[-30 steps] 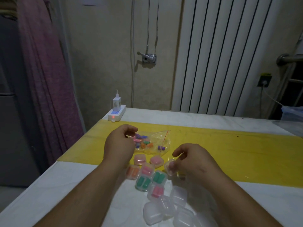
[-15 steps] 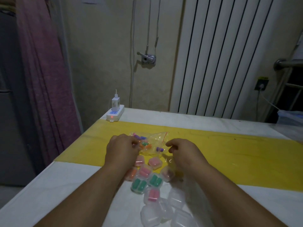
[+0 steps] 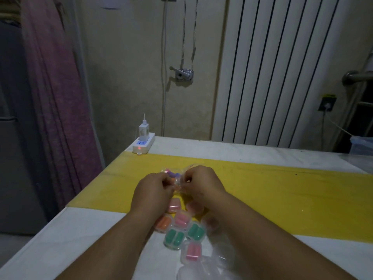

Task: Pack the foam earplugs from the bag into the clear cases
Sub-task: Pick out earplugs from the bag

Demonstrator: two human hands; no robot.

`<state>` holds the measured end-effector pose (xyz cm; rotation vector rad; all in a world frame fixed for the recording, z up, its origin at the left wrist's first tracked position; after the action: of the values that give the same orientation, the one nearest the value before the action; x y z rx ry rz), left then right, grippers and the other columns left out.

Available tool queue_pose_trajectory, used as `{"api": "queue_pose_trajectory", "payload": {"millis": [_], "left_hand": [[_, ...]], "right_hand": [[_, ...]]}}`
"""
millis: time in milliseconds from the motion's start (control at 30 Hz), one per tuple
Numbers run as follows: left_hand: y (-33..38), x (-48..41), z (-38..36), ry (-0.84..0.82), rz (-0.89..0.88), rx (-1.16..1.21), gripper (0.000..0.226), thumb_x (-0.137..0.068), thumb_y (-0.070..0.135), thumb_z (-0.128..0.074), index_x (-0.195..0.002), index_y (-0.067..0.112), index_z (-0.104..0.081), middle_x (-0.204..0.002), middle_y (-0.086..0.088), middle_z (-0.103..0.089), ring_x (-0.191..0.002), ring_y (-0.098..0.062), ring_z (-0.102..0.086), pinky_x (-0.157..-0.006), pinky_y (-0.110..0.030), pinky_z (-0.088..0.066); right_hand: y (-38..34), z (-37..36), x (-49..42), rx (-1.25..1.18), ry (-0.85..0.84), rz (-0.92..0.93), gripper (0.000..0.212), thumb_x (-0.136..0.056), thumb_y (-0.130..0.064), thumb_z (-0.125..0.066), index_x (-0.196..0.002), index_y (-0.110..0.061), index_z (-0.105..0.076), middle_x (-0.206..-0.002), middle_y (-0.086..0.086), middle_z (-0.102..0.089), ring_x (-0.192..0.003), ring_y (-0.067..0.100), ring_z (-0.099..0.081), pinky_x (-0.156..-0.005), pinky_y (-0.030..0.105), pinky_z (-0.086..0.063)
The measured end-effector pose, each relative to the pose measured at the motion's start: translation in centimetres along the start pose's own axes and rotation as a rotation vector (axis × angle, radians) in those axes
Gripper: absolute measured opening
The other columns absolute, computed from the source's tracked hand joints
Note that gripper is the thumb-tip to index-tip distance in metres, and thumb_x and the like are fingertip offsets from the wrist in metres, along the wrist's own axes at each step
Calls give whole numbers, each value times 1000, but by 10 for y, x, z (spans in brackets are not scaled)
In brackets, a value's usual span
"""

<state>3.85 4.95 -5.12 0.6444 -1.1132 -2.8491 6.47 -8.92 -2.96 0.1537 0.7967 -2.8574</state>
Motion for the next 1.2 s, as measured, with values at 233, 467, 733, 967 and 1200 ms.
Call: {"api": "queue_pose_trajectory", "payload": {"millis": [233, 467, 733, 967, 1200], "left_hand": [[-2, -1, -2, 3, 10, 9, 5, -82, 21, -69, -84, 25, -73, -85, 8, -71, -80, -13, -62, -73, -31, -52], [-3, 0, -2, -8, 10, -10, 6, -84, 24, -67, -85, 26, -73, -84, 8, -70, -80, -13, -62, -75, -33, -52], [-3, -1, -3, -12, 18, -27, 5, -85, 25, -67, -84, 25, -72, -83, 7, -70, -80, -15, -62, -72, -31, -51], [-2, 0, -2, -13, 25, -19, 6, -85, 27, -68, -79, 26, -70, -79, 7, -69, -77, -15, -61, -68, -29, -48], [-1, 0, -1, 1, 34, -75, 8, -86, 29, -66, -83, 22, -70, -81, 4, -69, -78, -18, -61, -69, -31, -50]], "right_hand": [[-11, -12, -5, 117, -57, 23, 8, -82, -24, -64, -86, -22, -71, -95, 5, -69, -87, 26, -64, -72, 28, -49], [-17, -10, -8, 201, -126, -79, 24, -81, -11, -65, -104, -16, -72, -107, 9, -69, -99, 30, -64, -80, 30, -50], [-20, -12, 0, 265, -75, -94, 24, -75, -12, -73, -99, -14, -72, -95, 9, -66, -78, 27, -56, -69, 27, -45], [-14, -6, -3, 99, -37, -117, 17, -83, -14, -62, -95, -13, -74, -100, 10, -71, -93, 28, -66, -70, 25, -46], [-12, 12, 10, -50, 102, 18, 13, -83, -14, -62, -79, -19, -74, -87, -2, -69, -82, 16, -62, -66, 22, -41]]}}
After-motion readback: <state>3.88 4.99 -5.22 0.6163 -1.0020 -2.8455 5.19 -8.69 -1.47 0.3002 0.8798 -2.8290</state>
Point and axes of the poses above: each hand's wrist, its own x-axis away from the middle knuckle, its own z-axis out of the back of the hand, y = z × x, the point moved 4 cm from there along -x, towards the middle knuckle
